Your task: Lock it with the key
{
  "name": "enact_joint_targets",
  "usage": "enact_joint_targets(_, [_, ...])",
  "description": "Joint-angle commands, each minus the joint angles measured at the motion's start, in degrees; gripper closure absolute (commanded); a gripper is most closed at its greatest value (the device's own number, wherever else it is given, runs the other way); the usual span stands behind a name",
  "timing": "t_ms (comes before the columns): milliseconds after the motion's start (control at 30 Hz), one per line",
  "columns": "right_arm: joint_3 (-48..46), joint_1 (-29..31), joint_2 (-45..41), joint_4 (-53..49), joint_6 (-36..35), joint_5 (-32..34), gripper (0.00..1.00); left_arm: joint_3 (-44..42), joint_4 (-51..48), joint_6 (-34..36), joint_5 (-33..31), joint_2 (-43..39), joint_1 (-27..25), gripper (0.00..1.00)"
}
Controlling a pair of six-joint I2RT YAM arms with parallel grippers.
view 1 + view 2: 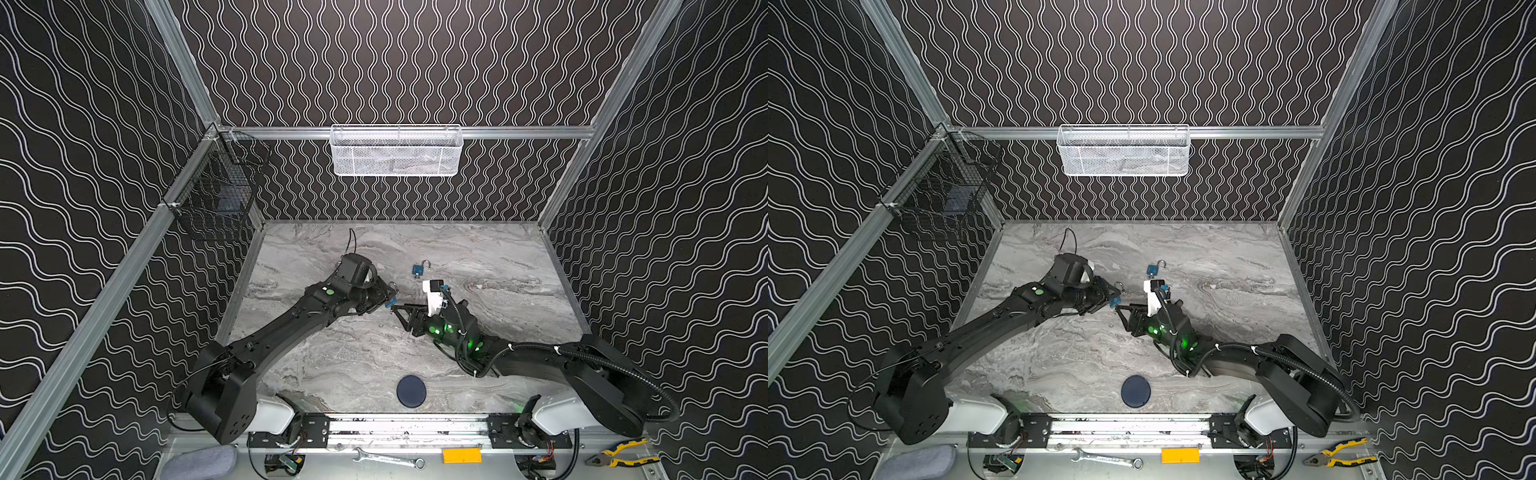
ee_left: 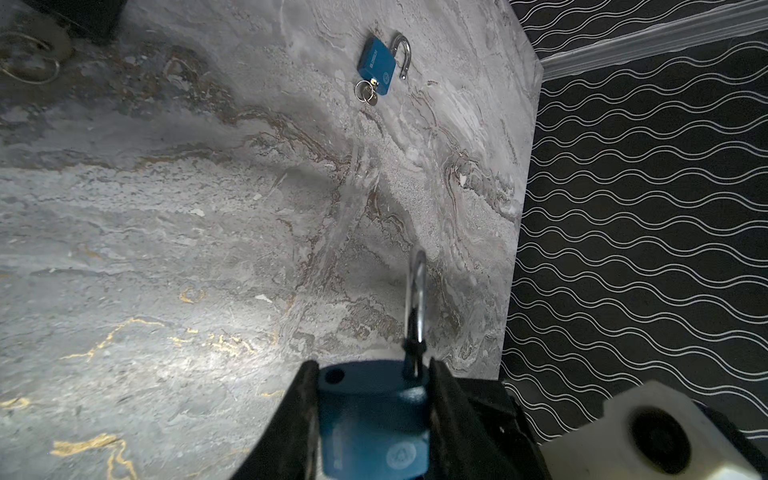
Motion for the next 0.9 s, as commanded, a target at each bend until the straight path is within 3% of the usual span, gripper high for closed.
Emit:
enact_joint_targets(0, [1.4,0.19,0.92,3.74,-0.59,0.67,0.46,0.73,3.44,-0.48,0.04,-0.22,-0.18,0.75])
enact_joint_targets(433, [6.17,0.19,5.11,2.53,-0.88,-0.2,0.64,0.39,4.03,-0.79,0.35,-0.7,-0.32,0.76])
enact_joint_targets(867, [5.58,0.19,5.16,2.89,-0.42,-0.36,0.7,0.24,4.66,-1.01,0.47,-0.53,-0.29,0.77])
